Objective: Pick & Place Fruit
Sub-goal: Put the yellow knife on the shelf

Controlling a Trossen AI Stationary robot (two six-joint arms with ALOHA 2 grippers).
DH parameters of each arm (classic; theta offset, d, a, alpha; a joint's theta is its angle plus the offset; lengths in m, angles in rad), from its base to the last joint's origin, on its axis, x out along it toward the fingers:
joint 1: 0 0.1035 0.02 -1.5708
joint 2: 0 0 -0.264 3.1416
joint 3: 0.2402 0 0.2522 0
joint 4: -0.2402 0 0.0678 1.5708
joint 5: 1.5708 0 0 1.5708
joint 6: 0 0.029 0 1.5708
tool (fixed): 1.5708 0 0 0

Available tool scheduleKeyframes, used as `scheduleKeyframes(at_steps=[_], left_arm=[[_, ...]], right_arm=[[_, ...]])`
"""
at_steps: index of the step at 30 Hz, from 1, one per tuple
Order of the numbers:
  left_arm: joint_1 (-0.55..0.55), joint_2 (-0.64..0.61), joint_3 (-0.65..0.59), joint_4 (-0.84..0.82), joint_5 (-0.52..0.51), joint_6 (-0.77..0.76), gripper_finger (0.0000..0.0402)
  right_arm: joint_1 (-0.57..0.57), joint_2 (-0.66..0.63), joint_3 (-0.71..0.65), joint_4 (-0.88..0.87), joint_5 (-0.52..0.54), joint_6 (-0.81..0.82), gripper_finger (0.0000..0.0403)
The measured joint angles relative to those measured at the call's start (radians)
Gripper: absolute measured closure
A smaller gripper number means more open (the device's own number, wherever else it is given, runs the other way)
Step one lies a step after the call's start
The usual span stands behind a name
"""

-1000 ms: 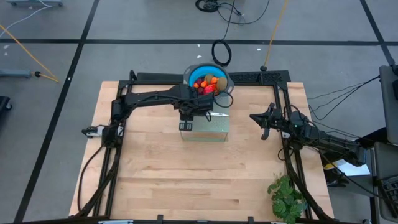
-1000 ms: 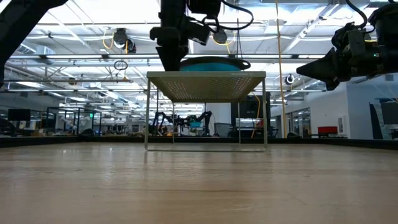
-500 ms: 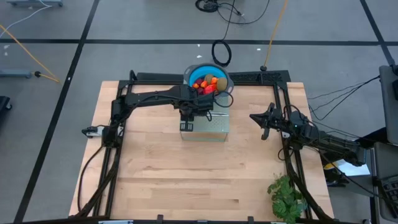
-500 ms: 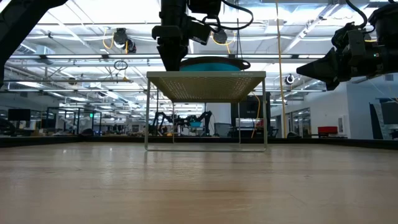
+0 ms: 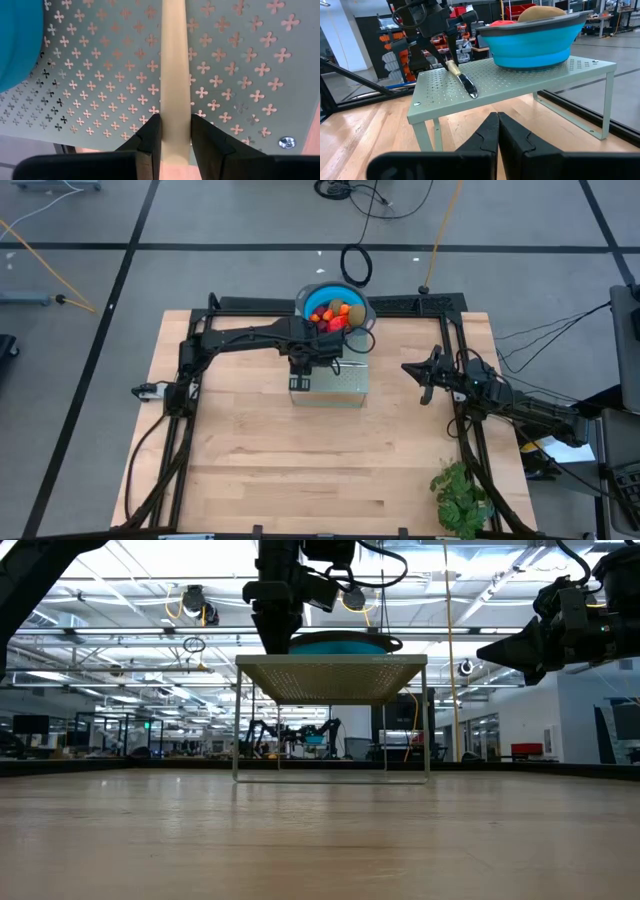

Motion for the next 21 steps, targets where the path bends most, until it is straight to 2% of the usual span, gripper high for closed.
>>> scheduleKeyframes(at_steps=[16,21], left_arm=[[0.000,-0.001,0.000,-0.028,0.001,-0.012,0.0315],[0.000,-0.001,0.000,-0.028,0.000,-0.021,0.0279]], right_arm=[[0.000,0.000,0.000,0.000,0.000,0.000,0.0403],[0.000,0.000,0.000,0.000,0.000,0.000,0.0403]])
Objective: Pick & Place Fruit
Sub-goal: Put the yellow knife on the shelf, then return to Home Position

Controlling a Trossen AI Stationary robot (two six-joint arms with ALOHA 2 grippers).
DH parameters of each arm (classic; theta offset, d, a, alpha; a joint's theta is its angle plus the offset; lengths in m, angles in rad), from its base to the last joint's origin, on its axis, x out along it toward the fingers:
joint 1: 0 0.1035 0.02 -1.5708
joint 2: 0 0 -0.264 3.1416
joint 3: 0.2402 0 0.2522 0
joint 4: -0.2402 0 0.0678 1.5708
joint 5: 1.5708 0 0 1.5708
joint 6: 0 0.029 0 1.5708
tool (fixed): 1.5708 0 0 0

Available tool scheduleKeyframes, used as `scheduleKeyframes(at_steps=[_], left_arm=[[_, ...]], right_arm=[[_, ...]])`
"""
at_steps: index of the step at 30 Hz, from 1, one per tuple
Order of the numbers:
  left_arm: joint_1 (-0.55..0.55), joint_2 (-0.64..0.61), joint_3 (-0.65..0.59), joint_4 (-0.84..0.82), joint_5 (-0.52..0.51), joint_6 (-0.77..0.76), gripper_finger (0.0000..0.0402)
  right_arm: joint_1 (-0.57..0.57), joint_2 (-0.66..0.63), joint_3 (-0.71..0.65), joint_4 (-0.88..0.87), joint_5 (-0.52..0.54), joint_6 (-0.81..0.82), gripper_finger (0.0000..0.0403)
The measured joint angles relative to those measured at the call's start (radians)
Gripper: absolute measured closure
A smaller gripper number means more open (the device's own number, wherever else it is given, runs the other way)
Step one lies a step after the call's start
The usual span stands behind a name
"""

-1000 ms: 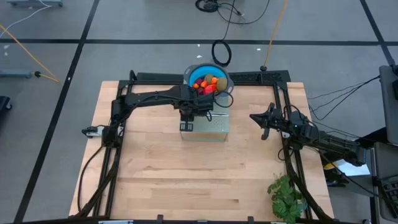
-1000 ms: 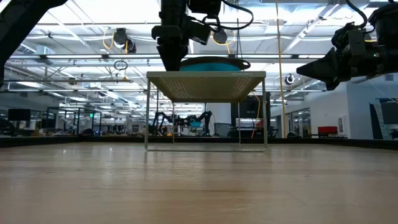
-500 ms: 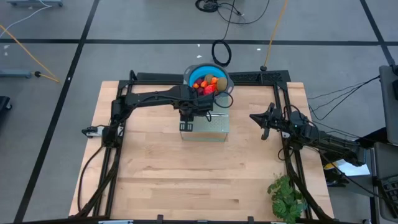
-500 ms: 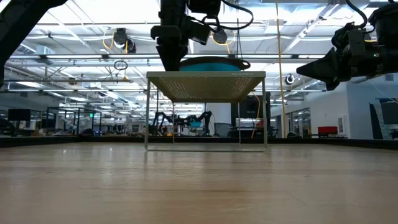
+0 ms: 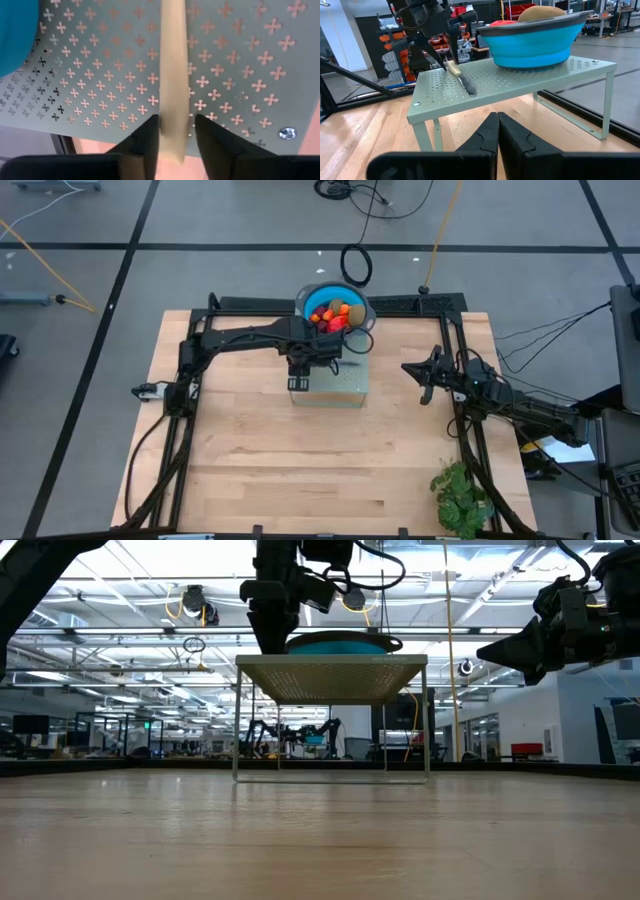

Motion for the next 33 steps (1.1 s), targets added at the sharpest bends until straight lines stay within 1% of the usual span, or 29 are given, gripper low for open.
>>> scheduleKeyframes(at_steps=[3,7,13,19,27,33], left_arm=[[0.000,0.000,0.000,0.000,-0.008,0.000,0.0242],[-0.001,0.000,0.000,-0.005,-0.061,0.003,0.0199],[0.000,0.000,0.025,-0.025,-0.079,0.000,0.0162],[-0.001,0.000,0.122,-0.022,-0.079,-0.015,0.0147],[-0.002,0.000,0.299,-0.020,-0.079,-0.062,0.0146],[-0.001,-0.047,0.301,-0.019,-0.079,-0.130,0.0150]], right_arm=[[0.000,0.000,0.000,0.000,0.000,0.000,0.0403],[0.000,0.000,0.000,0.000,0.000,0.000,0.0403],[0.000,0.000,0.000,0.000,0.000,0.000,0.0403],[0.000,0.000,0.000,-0.005,0.000,0.000,0.0403],[0.000,0.000,0.000,-0.007,0.000,0.000,0.0403],[0.000,0.000,0.000,-0.007,0.000,-0.001,0.0403]])
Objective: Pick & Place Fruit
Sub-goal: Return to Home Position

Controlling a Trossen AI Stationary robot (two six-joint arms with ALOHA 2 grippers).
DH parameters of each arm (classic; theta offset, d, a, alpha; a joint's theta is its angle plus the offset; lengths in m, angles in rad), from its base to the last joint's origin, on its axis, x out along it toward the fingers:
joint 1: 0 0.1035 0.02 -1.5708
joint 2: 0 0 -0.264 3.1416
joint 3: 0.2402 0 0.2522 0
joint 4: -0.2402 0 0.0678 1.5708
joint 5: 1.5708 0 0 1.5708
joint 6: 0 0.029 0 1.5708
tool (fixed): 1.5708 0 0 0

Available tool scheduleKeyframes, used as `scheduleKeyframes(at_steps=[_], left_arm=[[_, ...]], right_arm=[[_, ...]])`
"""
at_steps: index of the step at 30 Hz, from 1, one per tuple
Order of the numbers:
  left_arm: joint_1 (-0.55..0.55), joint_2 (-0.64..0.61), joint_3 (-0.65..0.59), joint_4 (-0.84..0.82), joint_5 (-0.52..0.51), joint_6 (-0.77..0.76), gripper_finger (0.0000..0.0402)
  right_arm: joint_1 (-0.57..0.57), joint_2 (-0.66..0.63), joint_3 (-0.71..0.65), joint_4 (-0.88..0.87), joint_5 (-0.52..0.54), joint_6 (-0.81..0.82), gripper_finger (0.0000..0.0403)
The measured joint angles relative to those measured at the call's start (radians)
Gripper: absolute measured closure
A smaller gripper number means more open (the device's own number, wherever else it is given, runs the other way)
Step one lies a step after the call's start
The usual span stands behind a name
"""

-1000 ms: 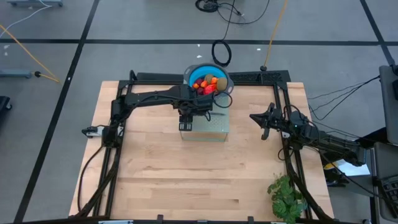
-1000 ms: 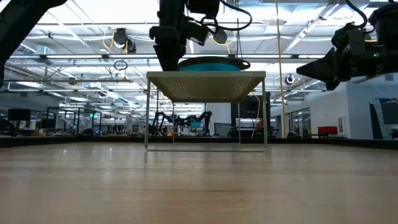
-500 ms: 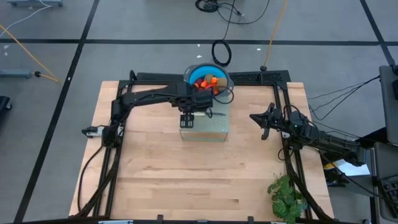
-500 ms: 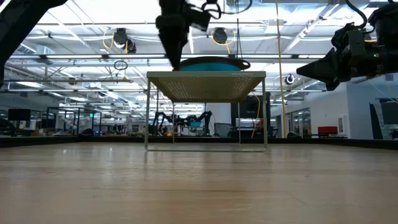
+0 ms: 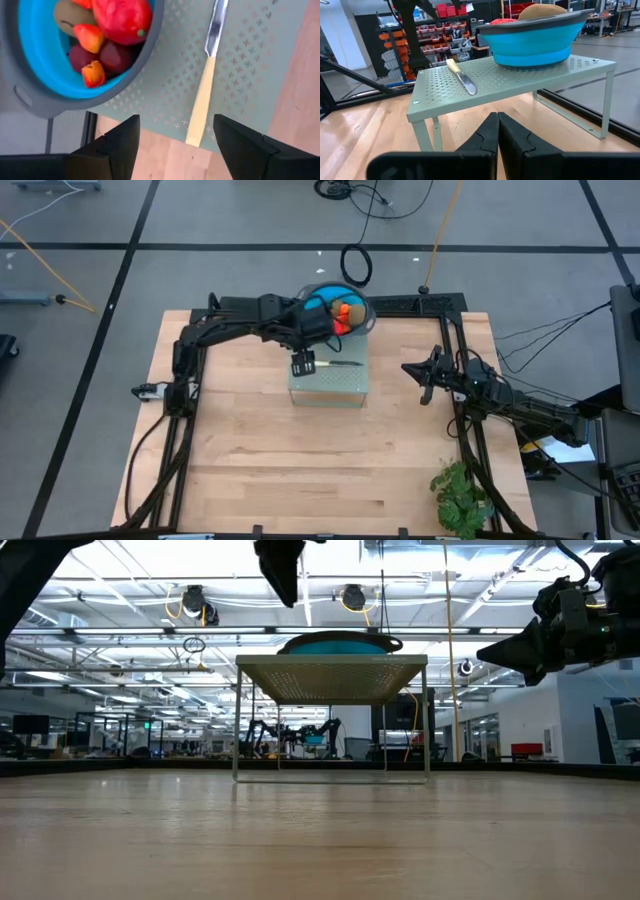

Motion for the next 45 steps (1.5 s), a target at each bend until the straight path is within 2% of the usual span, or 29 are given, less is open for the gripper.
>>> scheduleKeyframes(at_steps=[5,17,28,45], left_arm=[[0.002,-0.024,0.000,0.009,0.000,-0.032,0.0197],[0.003,-0.032,0.000,0.012,0.032,-0.061,0.0390],[0.040,-0.053,-0.001,0.028,0.139,-0.051,0.0396],[0.067,-0.337,0.000,0.083,0.120,-0.099,0.0400]], right_arm=[[0.000,0.000,0.000,0.000,0.000,-0.015,0.0403],[0.000,0.000,0.000,-0.001,-0.003,-0.026,0.0403],[0.000,0.000,0.000,-0.001,-0.003,-0.037,0.0403],[0.000,0.000,0.000,-0.008,-0.002,-0.035,0.0403]])
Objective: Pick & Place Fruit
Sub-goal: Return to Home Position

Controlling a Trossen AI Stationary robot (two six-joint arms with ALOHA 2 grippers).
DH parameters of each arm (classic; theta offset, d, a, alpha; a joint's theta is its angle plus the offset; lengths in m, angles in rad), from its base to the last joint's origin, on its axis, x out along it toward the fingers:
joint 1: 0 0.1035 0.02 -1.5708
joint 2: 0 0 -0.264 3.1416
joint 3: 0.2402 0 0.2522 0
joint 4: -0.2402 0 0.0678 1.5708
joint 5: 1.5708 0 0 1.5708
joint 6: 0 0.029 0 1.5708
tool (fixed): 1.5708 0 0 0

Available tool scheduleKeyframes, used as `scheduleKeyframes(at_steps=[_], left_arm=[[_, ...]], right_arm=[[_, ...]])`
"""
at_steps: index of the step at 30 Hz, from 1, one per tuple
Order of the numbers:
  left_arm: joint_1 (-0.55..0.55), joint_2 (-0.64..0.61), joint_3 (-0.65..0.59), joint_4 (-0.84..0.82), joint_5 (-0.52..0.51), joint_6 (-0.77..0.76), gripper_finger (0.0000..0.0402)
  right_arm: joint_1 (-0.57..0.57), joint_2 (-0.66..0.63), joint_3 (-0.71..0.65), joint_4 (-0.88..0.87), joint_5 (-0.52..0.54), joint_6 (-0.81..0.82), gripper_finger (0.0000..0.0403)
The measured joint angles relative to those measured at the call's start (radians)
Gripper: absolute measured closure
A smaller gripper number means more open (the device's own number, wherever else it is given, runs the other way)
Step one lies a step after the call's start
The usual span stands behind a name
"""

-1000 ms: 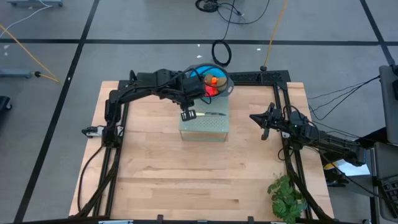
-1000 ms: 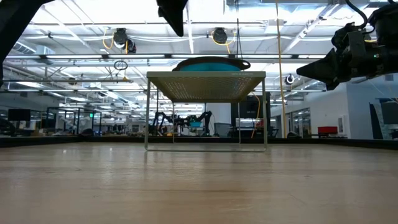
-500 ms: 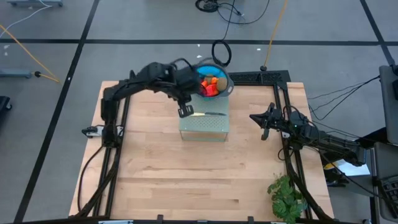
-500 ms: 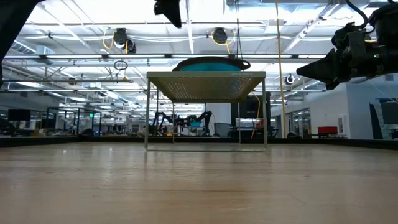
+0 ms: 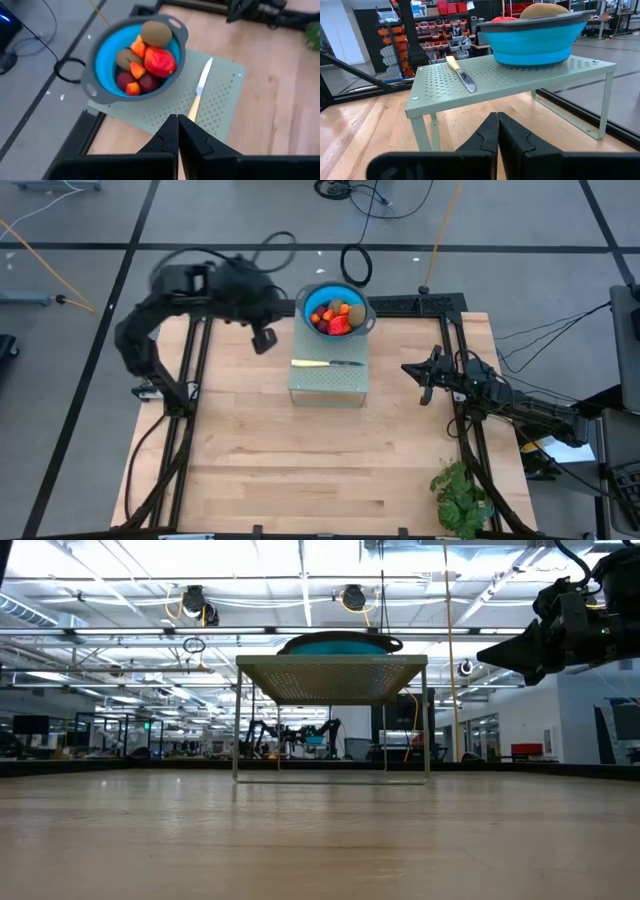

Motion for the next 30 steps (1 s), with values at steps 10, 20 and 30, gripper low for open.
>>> scheduleKeyframes(at_steps=[10,20,30], left_arm=[[-0.061,-0.076,0.000,0.029,-0.035,-0.005,0.0400],[-0.130,-0.063,-0.013,0.085,-0.073,0.003,0.0399],[-0.181,-0.074,-0.297,0.324,-0.089,-0.005,0.0399]], right_arm=[[0.000,0.000,0.000,0.000,0.001,0.002,0.0403],[0.000,0.000,0.000,0.000,0.001,0.002,0.0403],[0.000,0.000,0.000,0.000,0.001,0.002,0.0403]])
